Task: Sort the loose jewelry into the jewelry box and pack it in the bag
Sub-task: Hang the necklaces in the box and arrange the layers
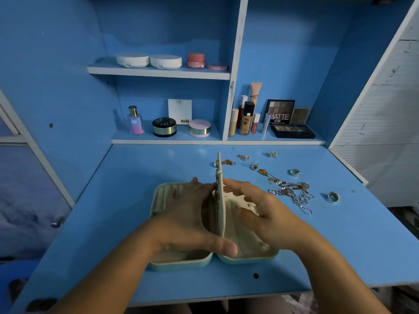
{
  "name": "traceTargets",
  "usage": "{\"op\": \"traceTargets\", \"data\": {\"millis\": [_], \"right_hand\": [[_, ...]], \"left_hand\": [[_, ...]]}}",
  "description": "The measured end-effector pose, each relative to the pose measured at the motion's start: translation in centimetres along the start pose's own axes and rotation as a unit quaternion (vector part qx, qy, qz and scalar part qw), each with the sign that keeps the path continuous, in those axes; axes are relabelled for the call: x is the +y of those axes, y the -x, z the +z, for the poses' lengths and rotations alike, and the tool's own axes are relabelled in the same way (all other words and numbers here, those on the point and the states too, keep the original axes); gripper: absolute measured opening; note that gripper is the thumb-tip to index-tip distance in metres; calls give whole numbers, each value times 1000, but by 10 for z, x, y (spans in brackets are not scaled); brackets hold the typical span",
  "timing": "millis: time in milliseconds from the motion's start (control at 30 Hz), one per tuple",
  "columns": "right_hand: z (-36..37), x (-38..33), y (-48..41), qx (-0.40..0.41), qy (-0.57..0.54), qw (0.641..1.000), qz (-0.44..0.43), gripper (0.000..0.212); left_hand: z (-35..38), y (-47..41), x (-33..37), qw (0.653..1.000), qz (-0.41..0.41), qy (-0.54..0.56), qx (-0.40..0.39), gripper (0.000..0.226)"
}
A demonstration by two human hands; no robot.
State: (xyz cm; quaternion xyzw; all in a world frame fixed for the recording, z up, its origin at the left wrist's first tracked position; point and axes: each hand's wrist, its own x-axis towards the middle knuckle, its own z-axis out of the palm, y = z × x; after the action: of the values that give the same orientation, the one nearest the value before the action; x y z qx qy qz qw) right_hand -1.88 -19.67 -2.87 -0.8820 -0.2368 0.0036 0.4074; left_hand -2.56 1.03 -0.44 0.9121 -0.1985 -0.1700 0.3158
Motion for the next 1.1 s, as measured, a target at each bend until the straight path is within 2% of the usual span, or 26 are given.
{"op": "traceTargets", "data": {"millis": [133, 267, 433, 733, 967, 1100], "right_hand": [[-6, 2, -3, 7, 43, 999, 10, 61], [-13, 22, -4, 50, 205, 976, 52, 35], [-14, 26, -7, 23, 232, 972, 35, 12], [-11, 17, -26, -35, 260, 965, 13, 13], [-9, 15, -25, -36, 262, 964, 19, 16], [-9, 16, -25, -39, 241, 970, 6, 15]], "left_hand": [[0, 4, 7, 1000, -19, 16, -1, 120], [2, 1, 0, 1000, -7, 24, 8, 121], [4, -1, -4, 999, 3, 27, 19, 121], [4, 1, -3, 999, -2, 34, 20, 122], [2, 3, -1, 999, 2, 41, 13, 116], [0, 6, 2, 999, 0, 43, 3, 93]]}}
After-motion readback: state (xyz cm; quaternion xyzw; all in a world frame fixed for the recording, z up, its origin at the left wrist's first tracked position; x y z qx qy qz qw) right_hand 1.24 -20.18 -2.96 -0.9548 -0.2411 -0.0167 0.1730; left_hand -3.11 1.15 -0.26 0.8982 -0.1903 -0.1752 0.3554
